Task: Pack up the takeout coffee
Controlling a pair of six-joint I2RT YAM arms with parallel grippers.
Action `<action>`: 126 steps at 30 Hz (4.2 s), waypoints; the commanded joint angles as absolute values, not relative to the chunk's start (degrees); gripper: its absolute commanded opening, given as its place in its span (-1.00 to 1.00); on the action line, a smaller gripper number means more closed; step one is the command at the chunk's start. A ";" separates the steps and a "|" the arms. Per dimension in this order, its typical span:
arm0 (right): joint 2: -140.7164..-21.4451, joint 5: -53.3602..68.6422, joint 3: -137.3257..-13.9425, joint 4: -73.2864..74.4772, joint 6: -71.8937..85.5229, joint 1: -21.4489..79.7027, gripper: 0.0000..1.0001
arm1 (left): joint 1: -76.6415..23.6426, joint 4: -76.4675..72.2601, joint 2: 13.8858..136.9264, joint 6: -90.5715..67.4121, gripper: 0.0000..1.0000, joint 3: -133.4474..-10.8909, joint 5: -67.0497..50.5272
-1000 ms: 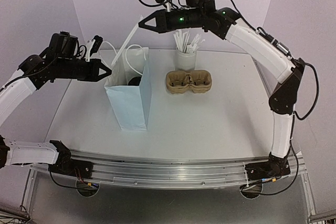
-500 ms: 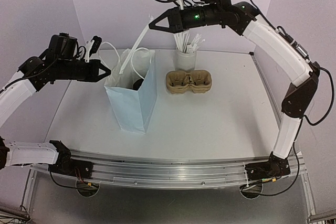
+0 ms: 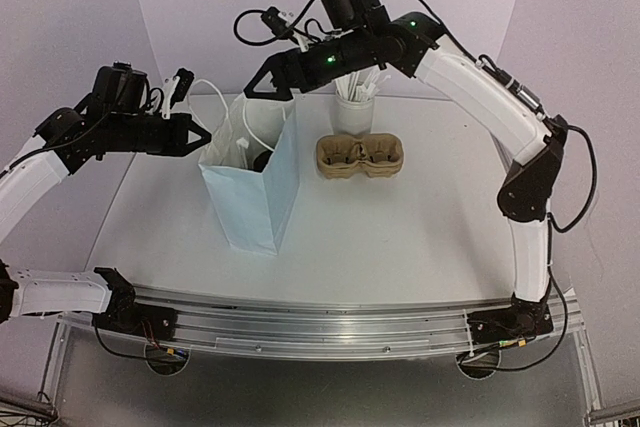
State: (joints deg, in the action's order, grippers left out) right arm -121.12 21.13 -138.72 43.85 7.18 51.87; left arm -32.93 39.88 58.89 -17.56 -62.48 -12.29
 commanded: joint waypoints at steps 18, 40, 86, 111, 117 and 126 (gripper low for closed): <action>-116.61 -15.16 -126.97 38.25 28.00 26.15 -0.05 | -32.62 38.98 59.11 -17.30 -1.00 -62.63 -12.72; -130.33 4.59 -127.94 33.05 31.40 20.63 -0.45 | -31.77 38.61 60.10 -16.52 -1.00 -62.67 -11.46; -104.95 14.76 -128.06 31.78 22.34 22.40 -1.00 | -31.64 38.05 58.54 -18.28 -1.00 -61.44 -11.25; -115.87 42.11 -136.25 24.44 34.66 42.80 -1.00 | -29.45 35.77 56.14 -30.46 -1.00 -56.49 -14.34; -110.52 38.22 -130.97 31.35 29.61 43.24 -1.00 | -29.44 35.14 55.85 -30.58 -1.00 -55.85 -14.64; -118.64 35.69 -141.55 42.64 26.42 47.21 -1.00 | -29.45 34.31 56.10 -30.35 -1.00 -55.29 -14.64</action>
